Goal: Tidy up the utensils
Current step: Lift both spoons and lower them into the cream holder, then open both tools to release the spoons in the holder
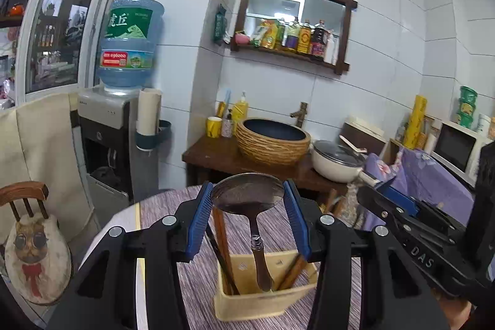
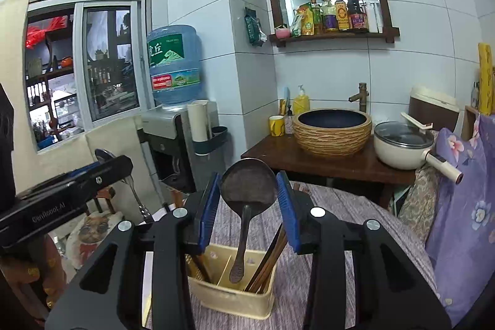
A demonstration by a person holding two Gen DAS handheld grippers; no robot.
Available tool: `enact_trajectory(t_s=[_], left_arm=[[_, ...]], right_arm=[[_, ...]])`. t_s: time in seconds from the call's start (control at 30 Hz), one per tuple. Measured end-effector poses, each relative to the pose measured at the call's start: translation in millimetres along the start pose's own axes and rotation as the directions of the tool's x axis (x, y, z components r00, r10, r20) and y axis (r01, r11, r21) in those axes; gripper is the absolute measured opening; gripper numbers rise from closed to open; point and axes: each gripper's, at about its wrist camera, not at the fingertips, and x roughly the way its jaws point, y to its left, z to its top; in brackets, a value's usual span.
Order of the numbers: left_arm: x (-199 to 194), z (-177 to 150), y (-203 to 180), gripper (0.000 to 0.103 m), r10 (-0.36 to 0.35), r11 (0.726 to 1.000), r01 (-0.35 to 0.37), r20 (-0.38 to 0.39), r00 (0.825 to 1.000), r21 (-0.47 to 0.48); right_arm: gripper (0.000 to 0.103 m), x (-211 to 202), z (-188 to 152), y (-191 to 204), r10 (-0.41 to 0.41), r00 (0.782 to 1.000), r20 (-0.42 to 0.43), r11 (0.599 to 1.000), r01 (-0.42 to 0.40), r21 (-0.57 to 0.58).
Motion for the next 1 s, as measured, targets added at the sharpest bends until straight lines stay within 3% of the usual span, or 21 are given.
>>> enact_trajectory(t_s=[0.17, 0.43, 1.0], left_arm=[[27, -24, 6, 0.046, 0.051, 0.999, -0.051, -0.038, 0.998, 0.011], [47, -65, 10, 0.046, 0.056, 0.998, -0.056, -0.11, 0.992, 0.005], [54, -94, 10, 0.047, 0.077, 0.996, -0.07, -0.135, 0.988, 0.058]], right_arm=[[0.038, 26, -22, -1, -0.042, 0.999, -0.016, 0.999, 0.042, -0.016], [0.038, 44, -69, 8, -0.076, 0.997, -0.032, 0.995, 0.074, -0.074], [0.038, 62, -116, 4, -0.078, 0.989, -0.125, 0.994, 0.068, -0.081]])
